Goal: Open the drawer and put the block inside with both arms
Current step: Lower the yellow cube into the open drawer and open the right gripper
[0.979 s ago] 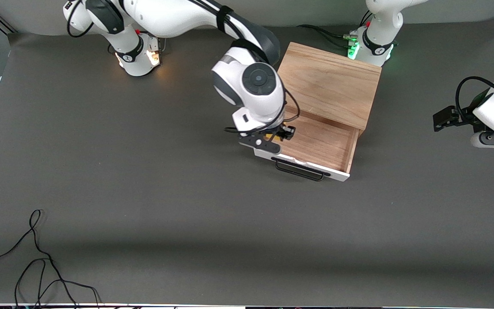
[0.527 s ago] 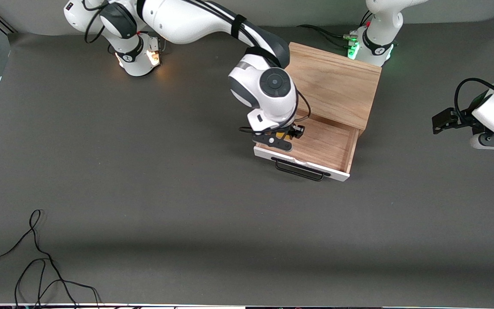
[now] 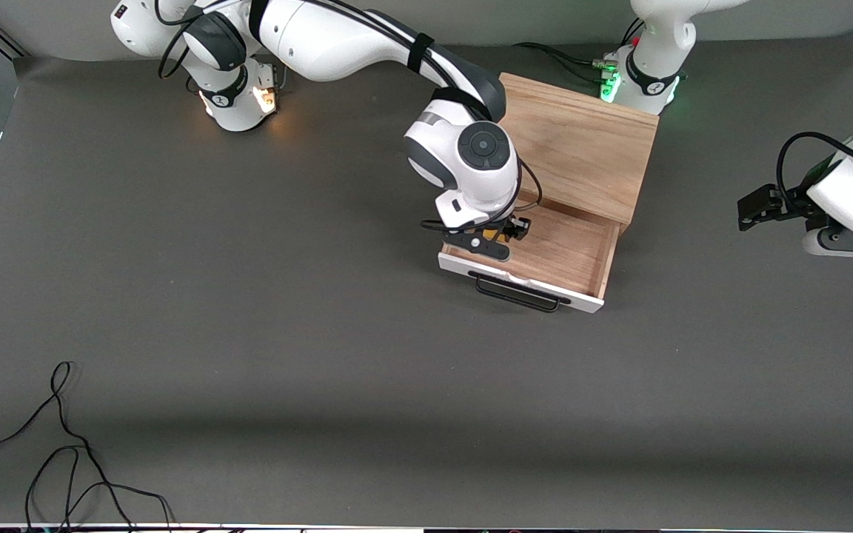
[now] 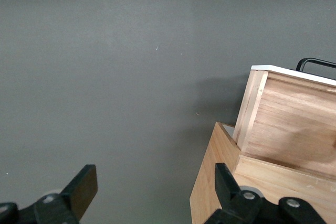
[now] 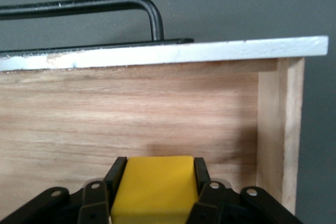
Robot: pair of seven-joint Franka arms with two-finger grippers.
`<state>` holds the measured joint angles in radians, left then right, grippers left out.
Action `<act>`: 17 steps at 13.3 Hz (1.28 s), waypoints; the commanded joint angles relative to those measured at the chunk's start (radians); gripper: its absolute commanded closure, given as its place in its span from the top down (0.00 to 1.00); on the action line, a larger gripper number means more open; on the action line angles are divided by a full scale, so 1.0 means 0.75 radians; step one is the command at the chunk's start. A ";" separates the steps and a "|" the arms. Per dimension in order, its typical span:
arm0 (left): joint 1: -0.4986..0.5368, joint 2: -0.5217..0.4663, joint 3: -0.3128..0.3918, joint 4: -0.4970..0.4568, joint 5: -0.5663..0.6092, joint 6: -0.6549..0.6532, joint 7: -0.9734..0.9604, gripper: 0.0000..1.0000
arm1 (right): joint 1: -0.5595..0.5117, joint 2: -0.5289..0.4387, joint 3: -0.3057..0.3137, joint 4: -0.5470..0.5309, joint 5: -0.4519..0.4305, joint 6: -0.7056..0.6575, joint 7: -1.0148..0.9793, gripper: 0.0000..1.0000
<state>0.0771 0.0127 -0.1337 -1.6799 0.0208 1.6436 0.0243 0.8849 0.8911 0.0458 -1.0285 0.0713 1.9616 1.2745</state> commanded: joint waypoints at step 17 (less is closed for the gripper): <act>-0.240 -0.039 0.233 0.004 -0.015 -0.003 -0.028 1.00 | -0.402 -0.492 -0.018 0.024 0.036 -0.751 -0.357 1.00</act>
<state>-0.0891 -0.0010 0.0277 -1.6768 0.0184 1.6441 0.0072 0.6402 0.5981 0.0348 -0.9731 0.0756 1.5078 1.0992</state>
